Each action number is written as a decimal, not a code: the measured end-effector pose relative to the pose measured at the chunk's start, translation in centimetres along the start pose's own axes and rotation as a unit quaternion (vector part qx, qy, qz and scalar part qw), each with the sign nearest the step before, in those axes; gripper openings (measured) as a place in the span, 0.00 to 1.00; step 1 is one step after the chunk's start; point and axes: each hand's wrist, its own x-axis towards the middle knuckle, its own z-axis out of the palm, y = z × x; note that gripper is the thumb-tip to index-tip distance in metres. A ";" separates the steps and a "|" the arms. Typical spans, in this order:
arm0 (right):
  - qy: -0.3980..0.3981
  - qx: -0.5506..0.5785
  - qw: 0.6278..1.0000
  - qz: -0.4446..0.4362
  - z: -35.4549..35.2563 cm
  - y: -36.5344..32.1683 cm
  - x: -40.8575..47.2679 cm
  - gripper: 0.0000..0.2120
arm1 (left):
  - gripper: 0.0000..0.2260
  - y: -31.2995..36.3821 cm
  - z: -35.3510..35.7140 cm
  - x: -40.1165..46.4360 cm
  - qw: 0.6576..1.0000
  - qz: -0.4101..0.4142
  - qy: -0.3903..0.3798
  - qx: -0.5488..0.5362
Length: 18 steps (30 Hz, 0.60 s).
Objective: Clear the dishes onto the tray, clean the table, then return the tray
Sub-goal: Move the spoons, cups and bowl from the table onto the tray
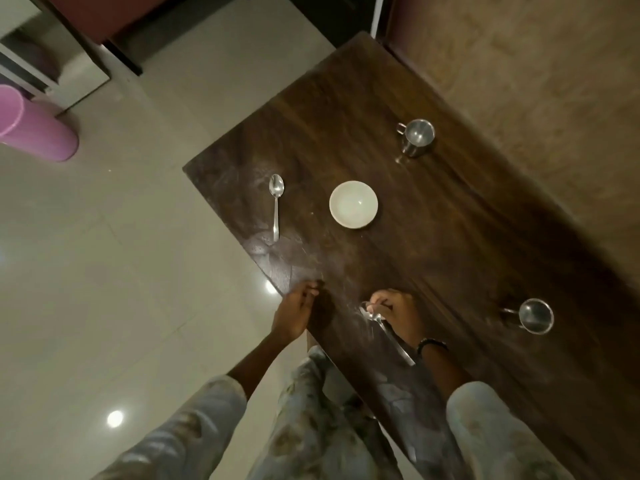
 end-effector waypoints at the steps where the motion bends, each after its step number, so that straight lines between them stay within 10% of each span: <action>1: 0.012 0.025 1.000 -0.011 -0.3 -1.6 1.3 0.04 | 0.11 0.7 -1.1 1.7 0.999 0.003 0.032 -0.002; 9: 0.053 0.152 0.985 -0.069 -0.5 -10.9 9.8 0.04 | 0.09 5.9 -10.0 14.9 0.975 -0.002 0.216 0.041; 18: 0.052 0.194 0.979 -0.034 0.0 -12.1 12.3 0.03 | 0.10 6.8 -11.2 21.7 0.969 -0.040 0.219 0.110</action>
